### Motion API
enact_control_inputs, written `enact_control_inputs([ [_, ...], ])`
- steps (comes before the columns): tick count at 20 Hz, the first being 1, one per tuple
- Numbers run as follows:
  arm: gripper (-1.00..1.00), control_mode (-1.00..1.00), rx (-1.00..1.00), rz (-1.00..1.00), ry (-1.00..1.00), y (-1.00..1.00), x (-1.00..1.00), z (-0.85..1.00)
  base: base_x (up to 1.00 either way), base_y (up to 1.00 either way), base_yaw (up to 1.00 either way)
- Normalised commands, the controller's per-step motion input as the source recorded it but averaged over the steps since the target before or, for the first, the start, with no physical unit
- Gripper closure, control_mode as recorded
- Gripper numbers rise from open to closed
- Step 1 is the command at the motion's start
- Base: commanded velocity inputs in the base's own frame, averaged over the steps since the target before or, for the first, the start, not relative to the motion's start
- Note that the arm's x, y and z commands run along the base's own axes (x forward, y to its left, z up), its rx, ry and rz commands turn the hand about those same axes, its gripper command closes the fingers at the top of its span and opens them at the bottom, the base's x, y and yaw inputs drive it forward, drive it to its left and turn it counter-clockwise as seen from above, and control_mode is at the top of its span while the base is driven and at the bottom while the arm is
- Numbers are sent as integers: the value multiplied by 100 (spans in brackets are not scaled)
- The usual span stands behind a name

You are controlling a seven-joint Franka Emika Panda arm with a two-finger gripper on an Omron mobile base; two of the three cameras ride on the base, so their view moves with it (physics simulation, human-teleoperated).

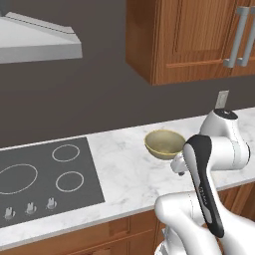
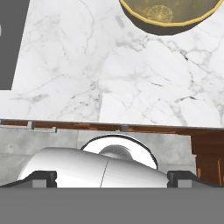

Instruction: Pick the cup and bowl from the counter and place them on the counter next to the sink.

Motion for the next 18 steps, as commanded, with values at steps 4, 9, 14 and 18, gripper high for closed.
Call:
enact_control_inputs([
  [4, -100, 100, 0, 0, 0, 0, 0, 0, 0, 0, 0],
  [9, -100, 100, 0, 0, 0, 0, 0, 0, 0, 0, 0],
  [14, -100, 100, 0, 0, 0, 0, 0, 0, 0, 0, 0],
  [18, -100, -100, 0, 0, 0, 0, 0, 0, 0, 0, 0],
])
